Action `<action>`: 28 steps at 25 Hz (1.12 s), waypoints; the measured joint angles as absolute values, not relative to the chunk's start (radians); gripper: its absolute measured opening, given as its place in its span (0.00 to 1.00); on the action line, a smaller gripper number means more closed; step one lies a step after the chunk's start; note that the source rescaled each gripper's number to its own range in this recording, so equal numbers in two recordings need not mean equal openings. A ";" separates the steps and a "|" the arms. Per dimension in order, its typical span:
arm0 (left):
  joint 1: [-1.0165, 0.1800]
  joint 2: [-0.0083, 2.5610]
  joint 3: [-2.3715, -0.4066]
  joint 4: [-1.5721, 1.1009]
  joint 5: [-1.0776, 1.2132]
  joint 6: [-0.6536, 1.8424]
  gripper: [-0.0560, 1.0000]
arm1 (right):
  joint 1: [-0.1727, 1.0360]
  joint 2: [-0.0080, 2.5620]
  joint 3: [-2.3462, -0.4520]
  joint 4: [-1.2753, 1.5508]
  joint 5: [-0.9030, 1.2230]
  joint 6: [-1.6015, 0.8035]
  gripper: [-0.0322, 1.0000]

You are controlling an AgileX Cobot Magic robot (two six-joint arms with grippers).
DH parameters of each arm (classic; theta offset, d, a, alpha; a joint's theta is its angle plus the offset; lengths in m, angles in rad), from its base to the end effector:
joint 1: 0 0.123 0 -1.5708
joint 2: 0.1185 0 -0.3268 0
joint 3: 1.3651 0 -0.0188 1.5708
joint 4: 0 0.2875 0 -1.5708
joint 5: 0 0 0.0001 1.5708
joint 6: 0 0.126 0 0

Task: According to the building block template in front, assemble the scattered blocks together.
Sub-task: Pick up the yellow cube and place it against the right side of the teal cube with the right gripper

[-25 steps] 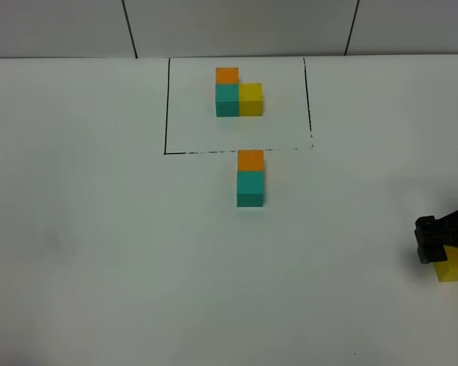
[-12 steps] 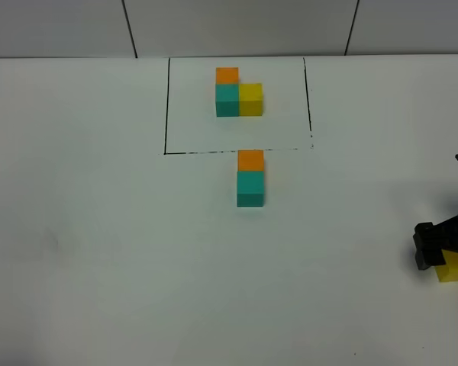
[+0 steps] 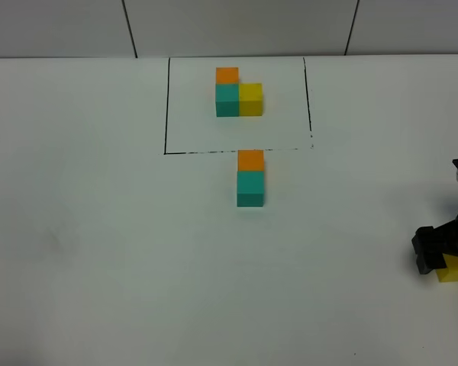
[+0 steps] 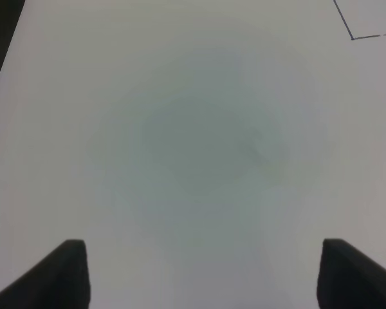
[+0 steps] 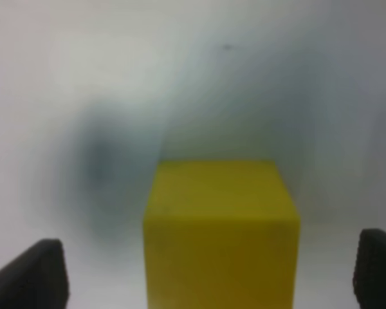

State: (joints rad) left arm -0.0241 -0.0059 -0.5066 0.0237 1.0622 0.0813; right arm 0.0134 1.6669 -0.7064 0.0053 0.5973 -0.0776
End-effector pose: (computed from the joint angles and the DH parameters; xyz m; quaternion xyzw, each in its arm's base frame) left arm 0.0148 0.0023 0.2812 0.0443 0.8491 0.0269 0.5256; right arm 0.2811 0.0041 0.1086 -0.0433 0.9978 0.0000 0.0501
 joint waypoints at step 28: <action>-0.024 -0.006 -0.507 0.025 1.062 0.081 0.67 | 0.013 1.710 -0.675 0.012 0.558 -0.074 0.03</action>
State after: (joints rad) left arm -0.0241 -0.0059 -0.5066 0.0246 1.0622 0.0813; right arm 0.0134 1.7101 -0.6754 0.0122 0.5575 -0.0742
